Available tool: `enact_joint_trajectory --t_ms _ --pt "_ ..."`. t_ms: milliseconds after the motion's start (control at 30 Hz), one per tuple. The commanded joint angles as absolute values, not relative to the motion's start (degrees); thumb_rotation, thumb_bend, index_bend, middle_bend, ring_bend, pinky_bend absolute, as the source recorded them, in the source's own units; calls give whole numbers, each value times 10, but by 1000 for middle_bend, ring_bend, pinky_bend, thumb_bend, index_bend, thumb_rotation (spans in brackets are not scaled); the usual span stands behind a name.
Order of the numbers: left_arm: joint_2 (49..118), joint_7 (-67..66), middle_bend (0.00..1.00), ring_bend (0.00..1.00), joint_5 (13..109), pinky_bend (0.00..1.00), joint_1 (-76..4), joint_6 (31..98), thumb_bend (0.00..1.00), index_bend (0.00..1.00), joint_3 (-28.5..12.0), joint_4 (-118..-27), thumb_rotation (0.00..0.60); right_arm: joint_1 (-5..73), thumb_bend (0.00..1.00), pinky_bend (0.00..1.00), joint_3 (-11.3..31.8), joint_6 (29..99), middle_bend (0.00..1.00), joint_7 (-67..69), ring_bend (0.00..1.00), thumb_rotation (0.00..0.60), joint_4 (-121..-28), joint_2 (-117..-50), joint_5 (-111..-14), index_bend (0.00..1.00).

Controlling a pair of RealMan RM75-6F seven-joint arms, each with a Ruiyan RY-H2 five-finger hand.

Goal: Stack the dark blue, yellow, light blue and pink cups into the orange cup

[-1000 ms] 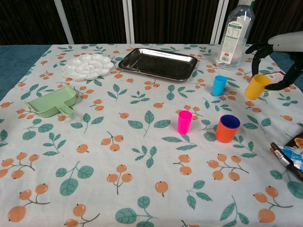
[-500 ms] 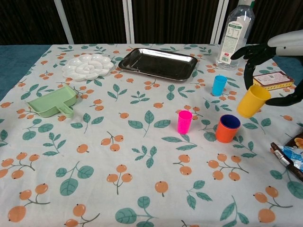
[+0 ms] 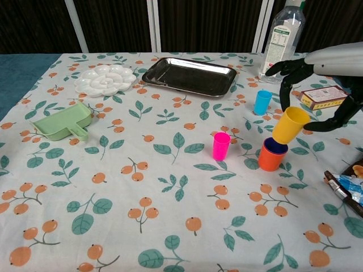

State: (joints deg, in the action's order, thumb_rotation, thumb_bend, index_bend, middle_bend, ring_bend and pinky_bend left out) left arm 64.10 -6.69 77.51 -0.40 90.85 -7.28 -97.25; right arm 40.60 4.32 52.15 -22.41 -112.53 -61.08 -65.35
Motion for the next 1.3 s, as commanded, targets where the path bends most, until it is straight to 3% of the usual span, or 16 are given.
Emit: enact_joint_trajectory --t_ms 33,1100,1167,1300 --pt "641 -67 115 0 775 0 -4 909 216 211 -73 -972 600 408 407 74 45 521 0 -226 60 600 -1121 -617 -649 494" --pt "641 -68 115 0 775 0 -4 910 215 211 -73 -971 600 413 407 75 35 519 0 -235 60 600 -1064 -676 -619 494" --pt "641 -67 115 0 774 0 -4 910 216 211 -74 -971 600 414 407 75 34 517 0 -236 60 600 -1062 -677 -617 472" --pt "641 -67 115 0 775 0 -4 910 216 211 -74 -971 600 417 408 75 29 510 0 -242 60 600 -1062 -677 -611 317"
